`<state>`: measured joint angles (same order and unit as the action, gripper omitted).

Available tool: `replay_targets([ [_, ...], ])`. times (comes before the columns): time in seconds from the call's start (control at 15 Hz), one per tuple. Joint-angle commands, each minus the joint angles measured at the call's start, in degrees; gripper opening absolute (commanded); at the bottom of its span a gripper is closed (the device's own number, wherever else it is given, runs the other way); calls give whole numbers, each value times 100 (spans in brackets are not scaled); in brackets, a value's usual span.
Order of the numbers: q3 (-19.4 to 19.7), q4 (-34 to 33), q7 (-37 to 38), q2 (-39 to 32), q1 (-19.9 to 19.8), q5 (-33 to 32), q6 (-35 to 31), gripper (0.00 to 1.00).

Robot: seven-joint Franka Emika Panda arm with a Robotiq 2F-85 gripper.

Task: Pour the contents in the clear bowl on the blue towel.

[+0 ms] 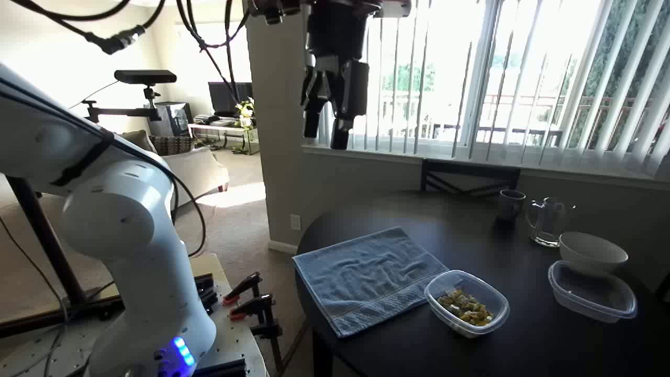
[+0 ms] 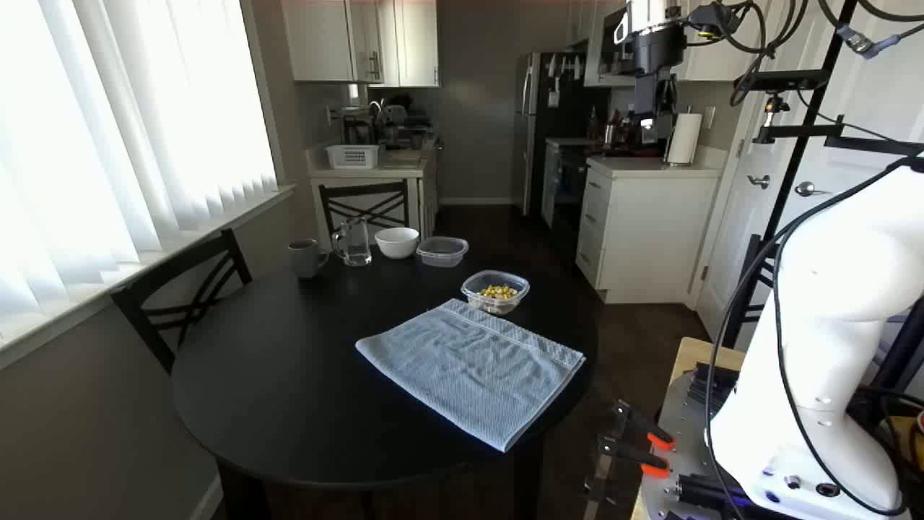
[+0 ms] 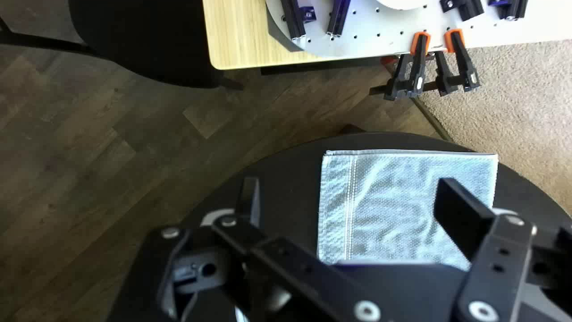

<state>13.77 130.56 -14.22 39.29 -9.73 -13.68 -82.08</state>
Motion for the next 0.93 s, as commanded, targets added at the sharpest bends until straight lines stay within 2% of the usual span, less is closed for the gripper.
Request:
replay_targets([
  [0.0, 40, -16, 29, 3, 63, -20, 21, 100],
  [0.53, 45, -76, 2, -107, 69, -134, -115, 100],
  [0.67, 113, -336, -90, -561, 198, -115, -644, 100],
  [0.87, 145, -548, 54, -1362, 437, 295, -2153, 100],
])
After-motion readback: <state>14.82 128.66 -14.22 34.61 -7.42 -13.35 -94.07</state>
